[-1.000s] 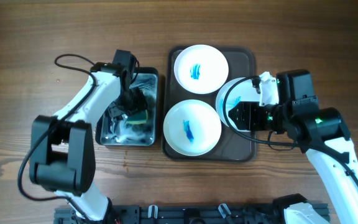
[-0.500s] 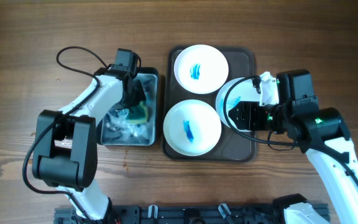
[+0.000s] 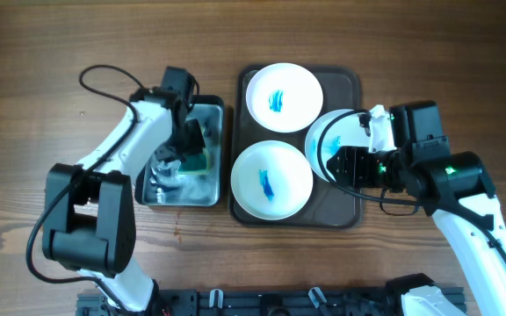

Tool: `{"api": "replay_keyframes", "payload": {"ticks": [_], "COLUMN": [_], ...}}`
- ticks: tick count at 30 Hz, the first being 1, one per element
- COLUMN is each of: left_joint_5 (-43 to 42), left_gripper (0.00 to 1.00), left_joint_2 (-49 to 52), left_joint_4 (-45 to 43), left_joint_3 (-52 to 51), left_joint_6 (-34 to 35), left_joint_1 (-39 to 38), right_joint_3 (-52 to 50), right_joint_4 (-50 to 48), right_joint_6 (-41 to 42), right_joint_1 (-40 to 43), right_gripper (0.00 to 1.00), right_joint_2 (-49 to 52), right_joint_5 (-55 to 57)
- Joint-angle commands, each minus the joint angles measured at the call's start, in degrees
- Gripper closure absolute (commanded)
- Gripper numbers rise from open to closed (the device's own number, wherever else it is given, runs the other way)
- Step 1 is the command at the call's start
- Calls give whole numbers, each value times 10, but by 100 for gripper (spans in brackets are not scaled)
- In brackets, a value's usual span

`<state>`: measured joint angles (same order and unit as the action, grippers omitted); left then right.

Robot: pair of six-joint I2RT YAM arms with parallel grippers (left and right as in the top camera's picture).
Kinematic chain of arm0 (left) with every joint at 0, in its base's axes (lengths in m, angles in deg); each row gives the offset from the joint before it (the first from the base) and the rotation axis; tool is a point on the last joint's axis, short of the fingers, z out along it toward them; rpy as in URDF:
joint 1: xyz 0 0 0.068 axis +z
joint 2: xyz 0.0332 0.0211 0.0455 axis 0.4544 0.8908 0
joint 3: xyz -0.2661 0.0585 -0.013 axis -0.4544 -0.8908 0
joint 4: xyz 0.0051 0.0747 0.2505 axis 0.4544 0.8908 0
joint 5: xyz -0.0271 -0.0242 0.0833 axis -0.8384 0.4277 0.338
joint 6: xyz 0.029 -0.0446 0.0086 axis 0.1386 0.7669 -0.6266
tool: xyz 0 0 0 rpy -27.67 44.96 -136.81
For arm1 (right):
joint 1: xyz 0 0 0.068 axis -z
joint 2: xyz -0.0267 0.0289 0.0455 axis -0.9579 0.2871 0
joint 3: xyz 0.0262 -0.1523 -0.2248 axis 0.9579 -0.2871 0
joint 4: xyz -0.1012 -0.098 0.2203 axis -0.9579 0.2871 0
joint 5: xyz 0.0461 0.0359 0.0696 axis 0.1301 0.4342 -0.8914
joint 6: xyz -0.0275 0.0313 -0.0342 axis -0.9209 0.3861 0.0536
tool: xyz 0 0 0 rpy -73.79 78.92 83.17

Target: Clean dirty plates on tray and stack at the side

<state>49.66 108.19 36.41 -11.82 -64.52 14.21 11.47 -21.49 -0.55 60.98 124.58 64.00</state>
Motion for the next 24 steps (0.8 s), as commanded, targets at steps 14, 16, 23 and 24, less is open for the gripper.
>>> {"api": "replay_keyframes", "payload": {"ticks": [14, 16, 23, 24], "left_joint_5": [-5, -5, -5, -5], "left_gripper": [96, 96, 96, 96], "left_joint_2": [-57, -84, -160, -169], "left_joint_4": [6, 35, 93, 100], "left_joint_3": [-10, 19, 37, 37], "left_joint_6": [-3, -4, -5, -5], "left_joint_1": [6, 6, 6, 6], "right_joint_3": [-140, -140, -140, -140], "right_joint_4": [-129, -152, -203, -210], "right_joint_6": [-51, -51, -30, -27], "right_joint_1": [-3, -6, -66, -71], "right_gripper": [50, 54, 60, 63], "right_joint_2": [101, 139, 247, 255], "right_joint_5": [-40, -37, 35, 38]}}
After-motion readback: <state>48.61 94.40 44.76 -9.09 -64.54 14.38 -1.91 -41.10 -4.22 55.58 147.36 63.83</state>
